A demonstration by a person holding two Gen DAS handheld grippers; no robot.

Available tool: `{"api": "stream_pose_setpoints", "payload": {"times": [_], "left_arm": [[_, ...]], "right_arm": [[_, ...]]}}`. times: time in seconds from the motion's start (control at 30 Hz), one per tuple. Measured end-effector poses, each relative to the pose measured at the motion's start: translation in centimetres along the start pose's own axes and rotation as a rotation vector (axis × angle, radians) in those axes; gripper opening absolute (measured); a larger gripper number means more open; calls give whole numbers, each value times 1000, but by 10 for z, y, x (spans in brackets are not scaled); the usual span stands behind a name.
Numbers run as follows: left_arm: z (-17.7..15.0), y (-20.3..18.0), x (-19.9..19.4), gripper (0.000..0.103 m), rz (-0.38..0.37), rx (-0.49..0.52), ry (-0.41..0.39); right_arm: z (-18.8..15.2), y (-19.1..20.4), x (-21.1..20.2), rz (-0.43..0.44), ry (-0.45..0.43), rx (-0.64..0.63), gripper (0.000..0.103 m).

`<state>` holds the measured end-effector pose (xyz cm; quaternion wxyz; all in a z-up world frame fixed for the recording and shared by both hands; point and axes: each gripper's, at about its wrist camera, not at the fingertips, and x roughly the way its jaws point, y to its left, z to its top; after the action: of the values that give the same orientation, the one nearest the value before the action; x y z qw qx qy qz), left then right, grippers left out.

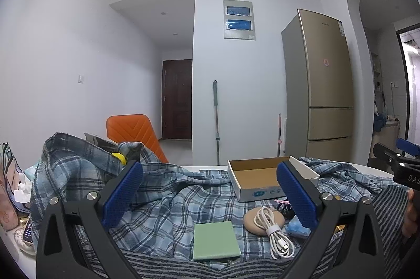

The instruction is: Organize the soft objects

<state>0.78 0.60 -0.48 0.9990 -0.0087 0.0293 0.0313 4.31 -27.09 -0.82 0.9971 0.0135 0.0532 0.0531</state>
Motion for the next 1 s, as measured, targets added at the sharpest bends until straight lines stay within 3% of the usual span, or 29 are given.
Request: {"api": "stream_pose_setpoints", "payload": {"times": [1.0], "left_arm": [[-2,1,8,103,4,14,29]], "right_arm": [[-3,10,8,30,44,-28,103]]}}
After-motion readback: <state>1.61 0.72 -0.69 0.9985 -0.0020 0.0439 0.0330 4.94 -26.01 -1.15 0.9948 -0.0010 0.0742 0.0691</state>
